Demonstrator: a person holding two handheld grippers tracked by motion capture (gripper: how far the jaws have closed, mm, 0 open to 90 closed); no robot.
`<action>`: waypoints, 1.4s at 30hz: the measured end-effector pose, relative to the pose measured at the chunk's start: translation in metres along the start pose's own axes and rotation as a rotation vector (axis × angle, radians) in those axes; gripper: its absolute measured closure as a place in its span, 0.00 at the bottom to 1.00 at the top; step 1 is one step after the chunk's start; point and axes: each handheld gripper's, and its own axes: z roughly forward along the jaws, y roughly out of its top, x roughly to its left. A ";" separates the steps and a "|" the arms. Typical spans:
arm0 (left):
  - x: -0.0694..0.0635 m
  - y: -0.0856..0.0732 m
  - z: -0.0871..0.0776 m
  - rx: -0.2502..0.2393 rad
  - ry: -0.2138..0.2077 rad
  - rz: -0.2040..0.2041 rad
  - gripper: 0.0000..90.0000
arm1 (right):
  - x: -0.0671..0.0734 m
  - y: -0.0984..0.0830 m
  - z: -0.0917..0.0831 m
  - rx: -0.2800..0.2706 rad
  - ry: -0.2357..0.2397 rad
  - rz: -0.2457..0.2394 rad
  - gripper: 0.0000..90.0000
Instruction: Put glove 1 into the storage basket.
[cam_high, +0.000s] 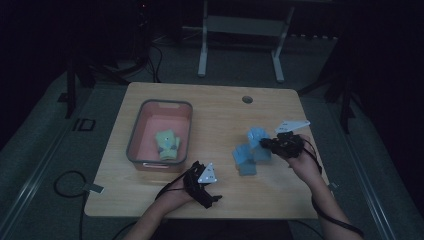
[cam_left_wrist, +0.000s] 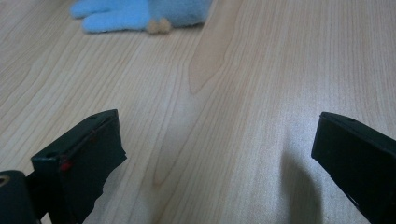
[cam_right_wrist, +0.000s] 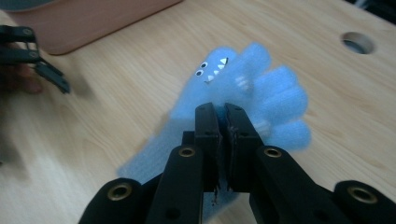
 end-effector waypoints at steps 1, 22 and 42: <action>0.000 0.000 0.000 0.000 0.000 0.000 0.02 | 0.000 0.000 0.000 0.000 0.000 0.000 0.95; -0.001 0.001 0.001 0.007 -0.003 0.006 0.02 | 0.020 -0.025 0.059 0.129 0.082 0.012 0.93; -0.004 0.006 0.001 -0.010 0.003 0.004 0.03 | 0.018 -0.031 0.065 0.133 0.085 0.037 0.59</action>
